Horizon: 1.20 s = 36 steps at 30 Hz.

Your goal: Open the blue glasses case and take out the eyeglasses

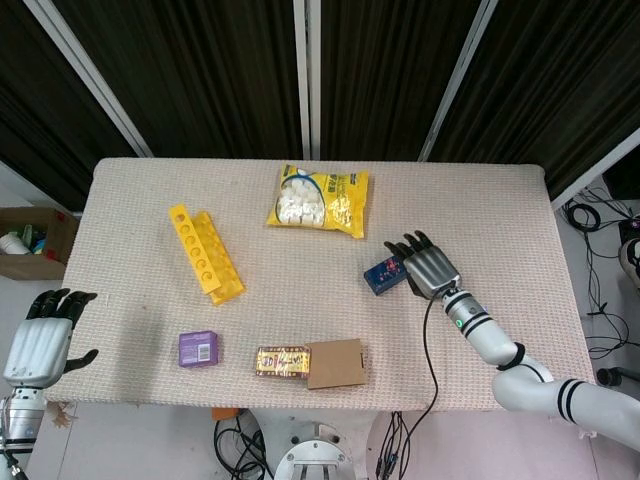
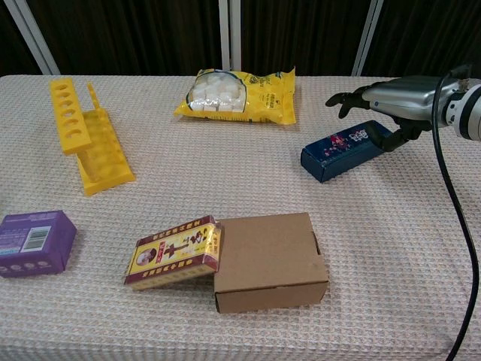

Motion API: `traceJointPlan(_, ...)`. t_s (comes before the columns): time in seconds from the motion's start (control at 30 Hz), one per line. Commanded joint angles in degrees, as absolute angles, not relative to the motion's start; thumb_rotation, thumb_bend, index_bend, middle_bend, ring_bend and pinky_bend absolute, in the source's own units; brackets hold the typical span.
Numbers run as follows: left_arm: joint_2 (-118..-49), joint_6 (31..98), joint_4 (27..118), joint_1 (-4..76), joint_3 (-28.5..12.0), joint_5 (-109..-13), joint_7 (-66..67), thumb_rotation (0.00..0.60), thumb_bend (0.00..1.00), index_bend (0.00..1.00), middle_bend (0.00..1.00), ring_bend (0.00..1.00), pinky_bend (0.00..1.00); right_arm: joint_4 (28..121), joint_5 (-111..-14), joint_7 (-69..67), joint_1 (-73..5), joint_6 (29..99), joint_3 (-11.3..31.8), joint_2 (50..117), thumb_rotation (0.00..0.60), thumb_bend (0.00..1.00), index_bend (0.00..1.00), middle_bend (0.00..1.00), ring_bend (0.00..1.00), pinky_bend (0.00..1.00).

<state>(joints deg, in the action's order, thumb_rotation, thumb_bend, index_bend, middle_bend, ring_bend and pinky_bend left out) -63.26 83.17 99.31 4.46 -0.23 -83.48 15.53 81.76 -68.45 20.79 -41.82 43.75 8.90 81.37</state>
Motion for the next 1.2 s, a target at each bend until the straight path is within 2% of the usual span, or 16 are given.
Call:
traceJointPlan(0.03, -63.27, 83.09, 99.27, 4.45, -0.23, -83.38, 15.48, 0.600, 0.00, 0.20, 0.21, 0.13, 0.14, 81.51, -68.06, 20.73, -42.26, 43.72, 8.88, 81.62, 0.600, 0.77, 0.00, 0.16, 0.01, 0.02)
traceJointPlan(0.33, -63.21, 83.03, 99.18, 4.28, -0.16, -83.12, 15.30, 0.600, 0.00, 0.20, 0.21, 0.13, 0.14, 78.09, -65.01, 18.47, -45.00, 40.84, 9.77, 83.62, 0.600, 0.78, 0.00, 0.19, 0.01, 0.02)
traceJointPlan(0.57, -63.41, 82.92, 98.64, 4.15, -0.14, -82.82, 14.84, 0.600, 0.00, 0.20, 0.21, 0.13, 0.14, 74.41, -62.34, 18.04, -47.03, 39.22, 10.26, 85.22, 0.600, 0.89, 0.00, 0.23, 0.01, 0.01)
traceJointPlan(0.83, -63.66, 83.05, 97.85, 3.86, -0.08, -82.74, 13.99, 0.600, 0.00, 0.20, 0.21, 0.13, 0.14, 71.61, -58.53, 18.79, -47.14, 38.31, 8.81, 85.20, 0.600, 0.91, 0.00, 0.26, 0.01, 0.01)
traceJointPlan(1.07, -63.76, 83.30, 97.60, 3.84, -0.15, -83.13, 13.77, 0.600, 0.00, 0.20, 0.21, 0.13, 0.14, 75.29, -60.28, 15.70, -44.07, 40.24, 6.78, 81.29, 0.600, 0.91, 0.00, 0.30, 0.01, 0.01)
traceJointPlan(1.2, -63.72, 83.38, 97.71, 3.84, -0.11, -83.37, 13.85, 0.600, 0.00, 0.20, 0.21, 0.13, 0.14, 79.50, -65.80, 14.24, -40.61, 44.05, 3.50, 78.11, 0.600, 0.91, 0.00, 0.30, 0.01, 0.00)
